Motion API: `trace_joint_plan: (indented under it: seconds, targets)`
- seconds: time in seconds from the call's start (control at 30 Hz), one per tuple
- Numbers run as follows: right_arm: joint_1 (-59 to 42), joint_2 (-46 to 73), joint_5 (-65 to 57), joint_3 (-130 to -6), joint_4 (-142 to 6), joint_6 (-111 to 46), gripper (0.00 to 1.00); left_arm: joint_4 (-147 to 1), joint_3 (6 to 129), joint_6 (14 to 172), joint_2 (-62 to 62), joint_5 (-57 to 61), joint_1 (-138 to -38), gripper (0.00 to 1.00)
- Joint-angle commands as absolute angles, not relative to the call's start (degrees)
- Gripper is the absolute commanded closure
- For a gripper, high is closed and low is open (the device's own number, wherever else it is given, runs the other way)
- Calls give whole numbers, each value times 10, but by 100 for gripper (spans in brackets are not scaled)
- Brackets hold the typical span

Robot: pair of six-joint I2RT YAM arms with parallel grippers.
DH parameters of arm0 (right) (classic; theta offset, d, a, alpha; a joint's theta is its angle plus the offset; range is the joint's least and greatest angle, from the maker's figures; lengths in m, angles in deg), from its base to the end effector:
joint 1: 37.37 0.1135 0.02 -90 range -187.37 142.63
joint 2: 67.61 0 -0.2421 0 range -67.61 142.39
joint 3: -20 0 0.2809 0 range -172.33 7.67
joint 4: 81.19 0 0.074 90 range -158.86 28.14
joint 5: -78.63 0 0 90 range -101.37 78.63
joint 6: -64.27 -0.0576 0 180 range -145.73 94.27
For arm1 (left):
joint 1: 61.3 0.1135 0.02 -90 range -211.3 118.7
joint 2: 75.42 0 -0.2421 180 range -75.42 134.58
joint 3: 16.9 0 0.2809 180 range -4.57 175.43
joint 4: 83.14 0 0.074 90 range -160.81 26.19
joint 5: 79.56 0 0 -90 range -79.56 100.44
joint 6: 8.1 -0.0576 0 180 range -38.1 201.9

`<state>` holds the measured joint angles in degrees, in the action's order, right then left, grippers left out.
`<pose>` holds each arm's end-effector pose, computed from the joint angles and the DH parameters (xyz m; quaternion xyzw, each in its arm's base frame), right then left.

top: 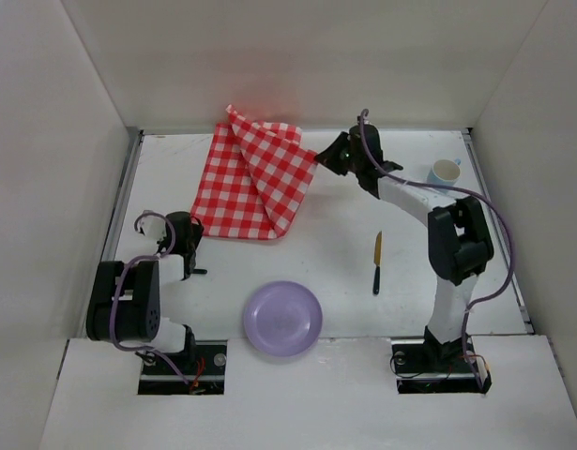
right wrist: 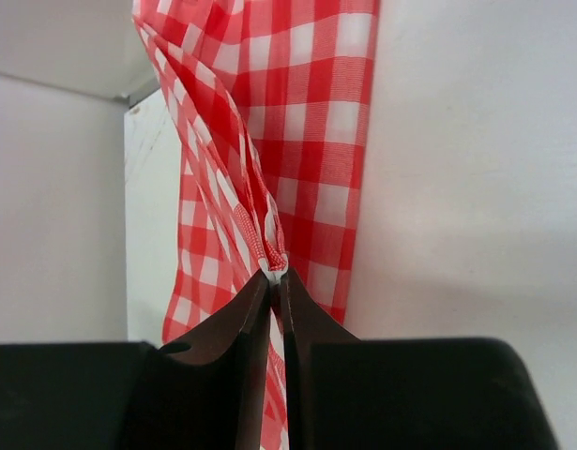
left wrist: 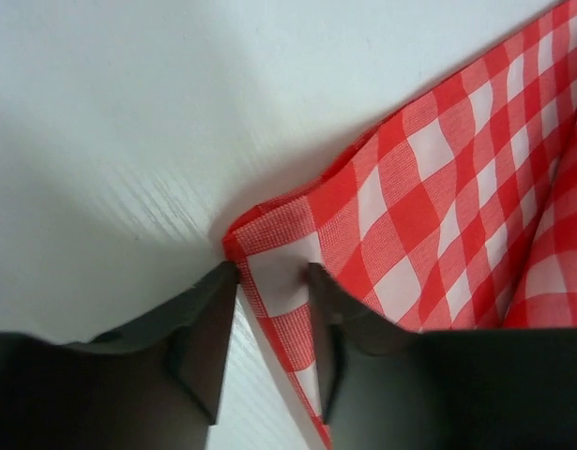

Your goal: Set the dinner table for one person

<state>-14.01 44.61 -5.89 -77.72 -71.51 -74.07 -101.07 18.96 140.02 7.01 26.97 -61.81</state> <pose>0.4599 0.2046 0.2135 0.1560 0.8243 0.3504 0.4164 0.2948 0.0138 0.0876 -0.4744 0.7104 -0.1394 0.5008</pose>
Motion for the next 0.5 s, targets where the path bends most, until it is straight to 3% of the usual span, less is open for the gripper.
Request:
trace_joint_plan:
  seconds: [0.0, 0.2, 0.47]
  targets:
    - [-158, 396, -77, -718, -791, -749, 85, -1009, 203, 1391, 90, 272, -627, 71]
    - [-192, 328, -81, -615, -848, -778, 85, -1022, 225, 1390, 107, 277, -677, 91]
    - [-225, 203, -200, -424, -874, -814, 86, -1017, 220, 1384, 96, 299, -689, 94]
